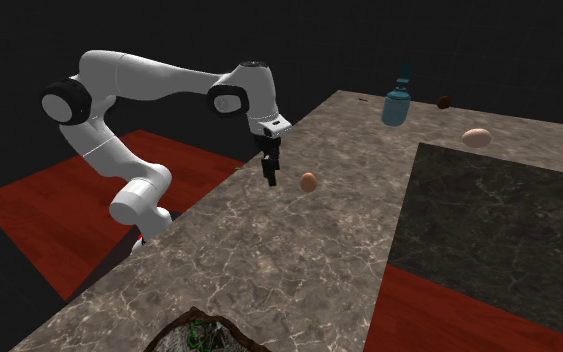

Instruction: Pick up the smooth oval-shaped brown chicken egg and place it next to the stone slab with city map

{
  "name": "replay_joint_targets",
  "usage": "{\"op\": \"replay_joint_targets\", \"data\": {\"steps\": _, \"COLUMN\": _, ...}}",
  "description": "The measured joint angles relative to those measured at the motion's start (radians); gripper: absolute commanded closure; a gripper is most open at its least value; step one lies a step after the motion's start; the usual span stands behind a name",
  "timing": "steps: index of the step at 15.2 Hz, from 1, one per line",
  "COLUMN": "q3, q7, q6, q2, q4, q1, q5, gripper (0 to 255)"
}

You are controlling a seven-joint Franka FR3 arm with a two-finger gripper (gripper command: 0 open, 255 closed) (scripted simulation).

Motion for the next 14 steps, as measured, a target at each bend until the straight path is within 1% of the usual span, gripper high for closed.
{"op": "replay_joint_targets", "data": {"steps": 6, "q3": 0.06, "q7": 0.075, "q6": 0.157, "q2": 0.161, "q4": 0.08, "q1": 0.013, "q5": -0.007, "gripper": 0}}
{"op": "replay_joint_targets", "data": {"steps": 8, "q3": 0.078, "q7": 0.101, "q6": 0.192, "q2": 0.209, "q4": 0.115, "q1": 0.016, "q5": -0.016, "gripper": 0}}
{"op": "replay_joint_targets", "data": {"steps": 14, "q3": 0.087, "q7": 0.115, "q6": 0.273, "q2": 0.262, "q4": 0.096, "q1": 0.015, "q5": -0.027, "gripper": 0}}
